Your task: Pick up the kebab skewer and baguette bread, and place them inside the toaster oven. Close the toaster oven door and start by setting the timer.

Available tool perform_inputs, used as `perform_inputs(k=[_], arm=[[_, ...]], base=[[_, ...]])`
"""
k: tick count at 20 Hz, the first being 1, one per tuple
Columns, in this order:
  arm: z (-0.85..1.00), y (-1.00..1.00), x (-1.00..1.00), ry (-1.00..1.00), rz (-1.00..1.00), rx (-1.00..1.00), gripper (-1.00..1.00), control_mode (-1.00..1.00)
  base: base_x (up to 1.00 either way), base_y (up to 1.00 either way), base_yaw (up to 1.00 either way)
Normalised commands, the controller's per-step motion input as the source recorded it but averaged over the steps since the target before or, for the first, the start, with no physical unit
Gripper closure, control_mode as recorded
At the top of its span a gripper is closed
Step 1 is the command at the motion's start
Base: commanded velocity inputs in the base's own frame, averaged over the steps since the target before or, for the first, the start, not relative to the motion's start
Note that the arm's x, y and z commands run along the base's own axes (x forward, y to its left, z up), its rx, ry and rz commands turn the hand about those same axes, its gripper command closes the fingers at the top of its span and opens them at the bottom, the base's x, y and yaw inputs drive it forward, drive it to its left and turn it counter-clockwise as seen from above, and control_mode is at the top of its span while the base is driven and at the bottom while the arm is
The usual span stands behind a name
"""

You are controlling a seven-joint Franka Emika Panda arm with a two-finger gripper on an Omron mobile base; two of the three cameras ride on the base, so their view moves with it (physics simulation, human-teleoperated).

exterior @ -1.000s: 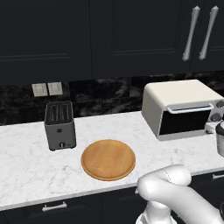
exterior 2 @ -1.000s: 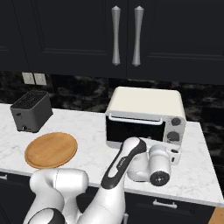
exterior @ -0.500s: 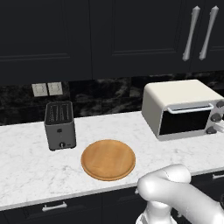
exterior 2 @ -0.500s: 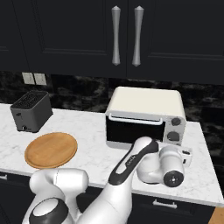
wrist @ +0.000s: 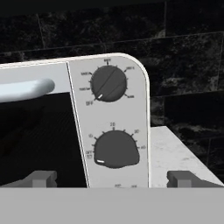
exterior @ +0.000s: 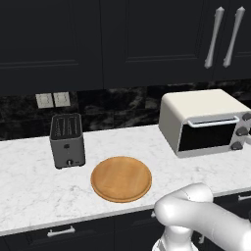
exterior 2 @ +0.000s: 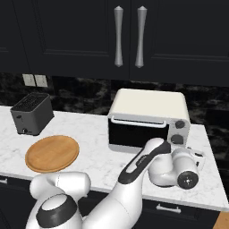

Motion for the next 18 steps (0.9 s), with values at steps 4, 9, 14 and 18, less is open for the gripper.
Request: perform_inputs(k=[4, 9, 14, 18], arm=[[-0.02, -0.01, 0.0, 0.0, 0.0, 0.0, -1.0, -1.0], [-0.08, 0.0, 0.0, 0.0, 0.0, 0.0, -1.0, -1.0], [-0.18, 0.0, 0.0, 0.0, 0.0, -0.01, -1.0, -1.0], [-0.09, 0.0, 0.0, 0.0, 0.0, -0.01, -1.0, -1.0]], base=[[0.0, 0.0, 0.0], [0.0, 0.0, 0.0], [0.0, 0.0, 0.0], [0.0, 0.0, 0.0]])
